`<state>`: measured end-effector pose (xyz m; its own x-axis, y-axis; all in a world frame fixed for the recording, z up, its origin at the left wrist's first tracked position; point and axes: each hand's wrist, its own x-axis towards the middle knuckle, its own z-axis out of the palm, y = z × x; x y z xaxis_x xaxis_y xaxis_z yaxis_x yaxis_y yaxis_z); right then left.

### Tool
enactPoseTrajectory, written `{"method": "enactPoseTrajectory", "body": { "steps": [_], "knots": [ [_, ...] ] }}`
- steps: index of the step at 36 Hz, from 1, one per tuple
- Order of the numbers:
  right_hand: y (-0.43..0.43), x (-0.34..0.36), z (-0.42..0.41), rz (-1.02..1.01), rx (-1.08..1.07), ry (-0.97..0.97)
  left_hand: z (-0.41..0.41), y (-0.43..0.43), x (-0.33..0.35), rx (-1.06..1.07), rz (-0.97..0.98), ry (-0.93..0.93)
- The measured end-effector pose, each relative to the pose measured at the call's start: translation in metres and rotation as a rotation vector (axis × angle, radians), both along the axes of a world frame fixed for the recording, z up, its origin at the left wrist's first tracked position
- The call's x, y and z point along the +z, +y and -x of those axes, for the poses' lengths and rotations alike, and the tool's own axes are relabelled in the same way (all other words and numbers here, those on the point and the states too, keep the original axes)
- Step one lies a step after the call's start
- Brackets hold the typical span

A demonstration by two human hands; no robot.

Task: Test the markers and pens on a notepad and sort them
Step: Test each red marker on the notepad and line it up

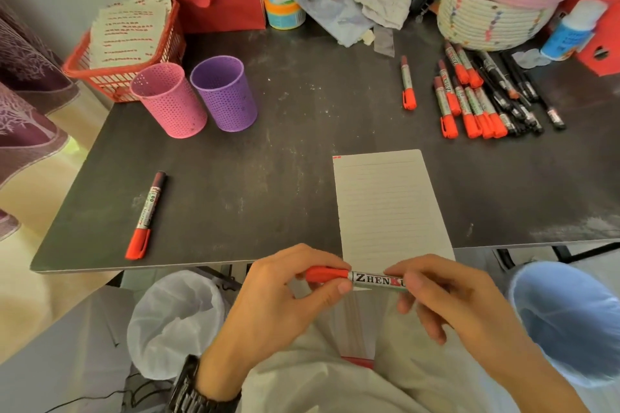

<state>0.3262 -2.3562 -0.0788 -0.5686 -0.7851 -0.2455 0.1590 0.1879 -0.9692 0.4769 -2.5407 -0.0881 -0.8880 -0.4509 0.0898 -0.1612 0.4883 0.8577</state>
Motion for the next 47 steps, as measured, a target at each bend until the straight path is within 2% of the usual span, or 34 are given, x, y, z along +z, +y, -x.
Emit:
{"method": "enactPoseTrajectory", "body": {
  "steps": [4,9,11,15,17,19,24,34,42,47],
  "knots": [
    [-0.007,-0.002,-0.008,-0.077,0.136,0.153,0.007,-0.008,0.003,-0.029,-0.077,-0.001],
    [-0.027,-0.007,-0.029,-0.022,0.016,-0.061,0.022,-0.015,0.004,0.125,-0.357,0.192],
    [-0.035,-0.009,-0.039,-0.005,-0.014,-0.123,0.029,-0.016,0.008,0.177,-0.541,0.336],
    [-0.051,-0.010,-0.058,0.036,-0.079,-0.217,0.042,-0.019,0.022,0.300,-1.168,0.537],
    [-0.055,-0.011,-0.066,0.036,-0.110,-0.199,0.046,-0.022,0.025,0.307,-1.346,0.596],
    [-0.057,-0.010,-0.071,0.037,-0.139,-0.135,0.049,-0.022,0.026,0.318,-1.439,0.621],
    [-0.057,-0.007,-0.080,-0.004,-0.260,0.027,0.055,-0.009,0.023,0.321,-1.520,0.622],
    [-0.050,-0.002,-0.087,-0.001,-0.392,-0.064,0.060,0.001,0.026,0.303,-1.502,0.557],
    [-0.049,0.003,-0.085,0.048,-0.388,-0.099,0.059,0.001,0.031,0.239,-1.484,0.596],
    [-0.056,0.004,-0.073,0.065,-0.258,-0.018,0.054,-0.011,0.032,0.257,-1.425,0.606]
  ]
}}
